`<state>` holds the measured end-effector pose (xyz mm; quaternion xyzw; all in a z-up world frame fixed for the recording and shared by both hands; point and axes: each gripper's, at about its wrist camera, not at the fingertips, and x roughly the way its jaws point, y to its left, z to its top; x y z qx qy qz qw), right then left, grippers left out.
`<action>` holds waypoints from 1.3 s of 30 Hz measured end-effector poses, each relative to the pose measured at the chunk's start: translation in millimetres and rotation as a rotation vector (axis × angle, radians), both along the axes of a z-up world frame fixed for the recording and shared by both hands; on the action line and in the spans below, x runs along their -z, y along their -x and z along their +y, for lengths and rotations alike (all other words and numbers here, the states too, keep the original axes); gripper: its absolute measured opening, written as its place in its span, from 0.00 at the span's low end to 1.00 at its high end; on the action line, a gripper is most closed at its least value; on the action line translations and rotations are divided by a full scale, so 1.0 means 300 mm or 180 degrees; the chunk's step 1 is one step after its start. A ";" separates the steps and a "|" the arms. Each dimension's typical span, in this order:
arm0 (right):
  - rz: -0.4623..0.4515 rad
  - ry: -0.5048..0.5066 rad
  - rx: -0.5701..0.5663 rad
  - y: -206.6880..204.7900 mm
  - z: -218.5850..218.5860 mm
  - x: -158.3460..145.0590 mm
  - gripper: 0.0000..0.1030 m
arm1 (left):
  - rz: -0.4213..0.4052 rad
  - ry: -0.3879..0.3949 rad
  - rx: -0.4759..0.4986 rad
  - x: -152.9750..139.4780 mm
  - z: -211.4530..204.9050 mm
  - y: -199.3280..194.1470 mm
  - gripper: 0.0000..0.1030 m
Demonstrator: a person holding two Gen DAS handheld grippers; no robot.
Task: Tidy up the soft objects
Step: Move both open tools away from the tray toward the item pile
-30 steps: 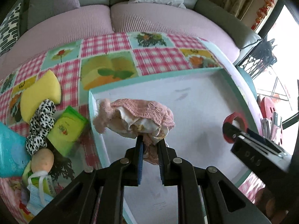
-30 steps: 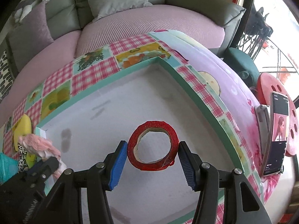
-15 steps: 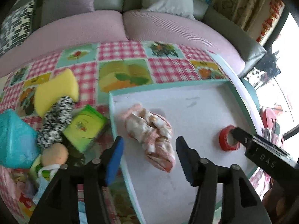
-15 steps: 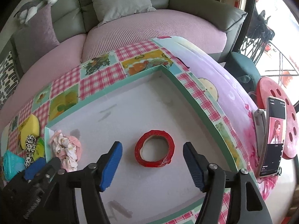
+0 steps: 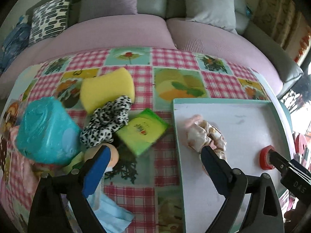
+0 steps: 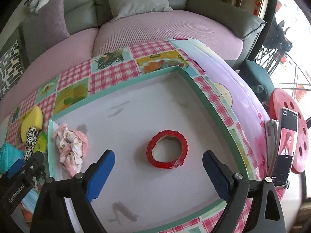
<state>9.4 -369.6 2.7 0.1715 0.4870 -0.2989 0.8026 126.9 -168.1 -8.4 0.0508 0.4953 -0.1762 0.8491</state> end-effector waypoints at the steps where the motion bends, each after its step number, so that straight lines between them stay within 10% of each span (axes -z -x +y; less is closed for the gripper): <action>1: -0.0006 -0.0002 -0.0005 0.000 -0.001 -0.001 0.91 | -0.0022 0.0017 -0.0023 -0.005 0.007 -0.001 0.92; 30: -0.0331 -0.0134 -0.0643 -0.113 0.225 -0.054 1.00 | -0.0767 -0.0149 -0.0827 -0.250 0.433 0.047 0.92; 39: -0.0579 -0.0170 -0.0913 -0.160 0.359 -0.099 1.00 | -0.0437 0.0001 -0.1291 -0.205 0.659 0.003 0.92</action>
